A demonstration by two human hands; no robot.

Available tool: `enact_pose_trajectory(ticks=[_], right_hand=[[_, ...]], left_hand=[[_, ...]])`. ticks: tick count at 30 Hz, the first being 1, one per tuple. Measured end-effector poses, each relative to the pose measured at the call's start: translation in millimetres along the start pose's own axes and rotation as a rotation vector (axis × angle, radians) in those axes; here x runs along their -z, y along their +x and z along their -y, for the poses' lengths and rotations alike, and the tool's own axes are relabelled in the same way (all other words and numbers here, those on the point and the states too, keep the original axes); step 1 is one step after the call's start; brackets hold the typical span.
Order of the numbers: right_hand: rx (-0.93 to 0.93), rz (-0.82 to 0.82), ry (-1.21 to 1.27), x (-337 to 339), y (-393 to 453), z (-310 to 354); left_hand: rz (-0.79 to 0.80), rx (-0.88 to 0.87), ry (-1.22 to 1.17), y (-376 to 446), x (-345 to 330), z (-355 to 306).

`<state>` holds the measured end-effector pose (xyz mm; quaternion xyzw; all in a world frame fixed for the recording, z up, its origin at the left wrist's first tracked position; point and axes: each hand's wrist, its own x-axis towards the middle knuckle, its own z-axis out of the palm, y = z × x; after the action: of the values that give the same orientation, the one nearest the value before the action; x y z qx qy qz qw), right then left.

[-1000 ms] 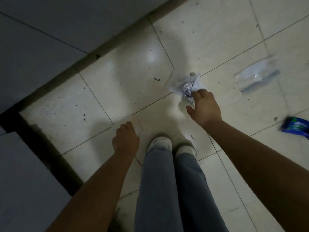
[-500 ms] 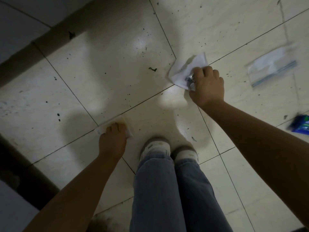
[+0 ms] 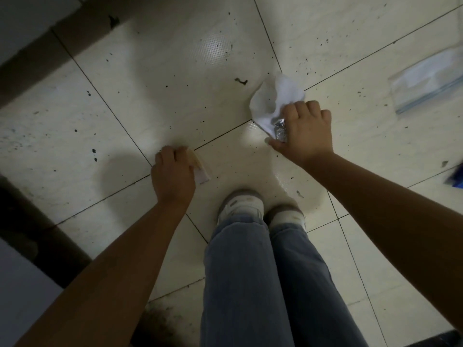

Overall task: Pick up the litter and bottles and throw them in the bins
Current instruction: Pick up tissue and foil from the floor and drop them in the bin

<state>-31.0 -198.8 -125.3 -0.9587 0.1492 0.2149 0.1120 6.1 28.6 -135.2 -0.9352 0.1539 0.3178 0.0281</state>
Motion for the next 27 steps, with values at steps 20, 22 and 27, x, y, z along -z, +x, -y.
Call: enact_pose_trajectory(ticks=[20,22,27], right_hand=[[0.084,0.010,-0.006,24,-9,-64],[0.000,0.013,-0.019,28,-17,-81],[-0.271,0.079,0.087,44,-48,-107]], left_hand=[[0.039,-0.518,-0.098,75,64,-96],[-0.028,-0.308,-0.115,87,71,-96],[-0.010,-0.156,-0.054,92,88,-106]])
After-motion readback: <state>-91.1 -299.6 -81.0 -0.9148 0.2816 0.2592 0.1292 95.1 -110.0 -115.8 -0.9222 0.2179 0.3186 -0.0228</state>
